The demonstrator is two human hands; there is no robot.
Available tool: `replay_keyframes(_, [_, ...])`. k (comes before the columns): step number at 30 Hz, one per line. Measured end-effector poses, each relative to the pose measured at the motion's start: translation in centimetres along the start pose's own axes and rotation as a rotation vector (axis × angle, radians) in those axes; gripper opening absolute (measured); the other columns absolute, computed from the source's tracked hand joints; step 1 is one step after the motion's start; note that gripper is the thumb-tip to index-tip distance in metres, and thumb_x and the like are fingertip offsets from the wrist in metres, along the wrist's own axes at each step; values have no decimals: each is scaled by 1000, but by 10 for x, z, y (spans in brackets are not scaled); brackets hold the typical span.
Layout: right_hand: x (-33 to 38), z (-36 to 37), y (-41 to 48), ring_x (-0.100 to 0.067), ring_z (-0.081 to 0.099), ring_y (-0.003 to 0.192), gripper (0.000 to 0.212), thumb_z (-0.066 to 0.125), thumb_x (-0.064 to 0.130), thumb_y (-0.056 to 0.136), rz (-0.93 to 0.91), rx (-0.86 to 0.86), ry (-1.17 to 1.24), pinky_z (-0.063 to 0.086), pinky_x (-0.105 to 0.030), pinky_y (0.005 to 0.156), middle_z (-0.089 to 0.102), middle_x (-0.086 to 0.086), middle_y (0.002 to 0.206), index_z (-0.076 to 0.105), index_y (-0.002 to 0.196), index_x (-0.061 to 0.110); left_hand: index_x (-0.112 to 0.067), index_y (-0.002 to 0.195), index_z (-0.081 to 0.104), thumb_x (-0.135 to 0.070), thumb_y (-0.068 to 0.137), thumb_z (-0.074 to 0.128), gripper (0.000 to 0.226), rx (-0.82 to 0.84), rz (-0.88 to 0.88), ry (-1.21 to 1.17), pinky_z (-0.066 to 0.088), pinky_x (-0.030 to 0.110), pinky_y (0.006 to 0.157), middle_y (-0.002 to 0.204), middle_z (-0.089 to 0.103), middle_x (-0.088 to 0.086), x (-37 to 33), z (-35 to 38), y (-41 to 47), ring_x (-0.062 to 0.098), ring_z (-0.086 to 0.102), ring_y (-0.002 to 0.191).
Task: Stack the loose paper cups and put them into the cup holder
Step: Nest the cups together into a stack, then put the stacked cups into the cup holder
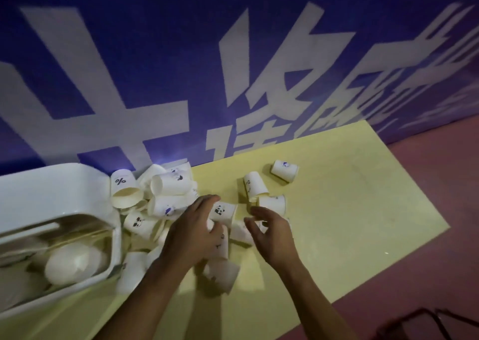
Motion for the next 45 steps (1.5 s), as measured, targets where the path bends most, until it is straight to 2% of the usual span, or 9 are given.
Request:
replay_keyframes(8, [-93, -93, 60, -2, 66, 104, 34, 70, 39, 94, 45, -7, 39, 54, -22, 90, 72, 16, 117, 71, 124, 23, -32, 161, 22, -17, 90, 71, 87, 462, 378, 753, 20, 38, 124, 170, 17, -2, -54, 113, 165, 23, 14, 156])
replay_keyframes(11, [-116, -111, 73, -2, 67, 102, 29, 72, 34, 93, 85, -8, 108, 51, -12, 83, 72, 16, 113, 71, 121, 26, -29, 161, 17, -19, 94, 69, 86, 577, 577, 1075, 17, 44, 126, 170, 17, 2, -52, 131, 192, 29, 16, 156])
replay_keyframes(16, [-135, -124, 96, -1, 67, 100, 27, 74, 31, 92, 123, -4, 150, 50, -10, 81, 72, 16, 109, 71, 119, 27, -23, 154, 34, -26, 95, 66, 67, 660, 774, 1200, 25, 46, 121, 161, 35, 2, -46, 149, 205, 28, 38, 144])
replay_keyframes(20, [-140, -131, 128, -4, 66, 99, 36, 74, 34, 92, 99, 10, 89, 51, -18, 81, 70, 13, 118, 67, 126, 25, -23, 146, 43, -40, 87, 71, 67, 544, 644, 1013, 28, 41, 119, 146, 52, -2, -44, 138, 210, 22, 50, 132])
replay_keyframes(25, [-144, -129, 187, -18, 54, 126, 79, 86, 34, 80, 37, 32, 52, 48, -37, 103, 54, 0, 144, 47, 148, 19, -33, 133, 47, -53, 73, 85, 73, 126, -68, 215, 51, 37, 89, 126, 63, -9, -63, 92, 190, 20, 60, 111])
replay_keyframes(28, [-149, -121, 226, -25, 41, 140, 106, 92, 32, 71, 33, 133, -58, 41, -45, 112, 43, -6, 155, 33, 157, 19, -38, 123, 48, -45, 68, 93, 71, -112, -286, -133, 51, 35, 85, 115, 63, -13, -71, 85, 161, 16, 60, 105])
replay_keyframes(32, [-162, -108, 257, -35, 47, 134, 105, 95, 28, 66, 10, 210, -194, 45, -53, 107, 50, -11, 149, 39, 153, 13, -37, 121, 51, -42, 69, 93, 68, -156, -316, -229, 46, 20, 77, 110, 65, -17, -75, 92, 131, 9, 61, 100])
replay_keyframes(39, [-151, -113, 238, -25, 61, 108, 64, 87, 20, 74, -98, 91, -33, 55, -42, 88, 63, -4, 122, 55, 129, 12, -41, 119, 49, -44, 67, 94, 69, -156, -329, -281, 53, 29, 80, 112, 63, -23, -62, 91, 109, 4, 62, 103])
replay_keyframes(45, [-80, -122, 171, -10, 55, 117, 81, 87, 56, 72, -241, -20, 5, 52, -29, 91, 56, 10, 131, 52, 138, 25, -41, 122, 51, -59, 61, 85, 72, -139, -275, -367, 53, 27, 81, 115, 64, -25, -51, 70, 81, 1, 61, 107])
Point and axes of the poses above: each hand's wrist, its own y-axis towards the middle knuckle, its own z-axis out of the palm, x = y × z, the point moved 2 cm from there along y, towards the middle knuckle
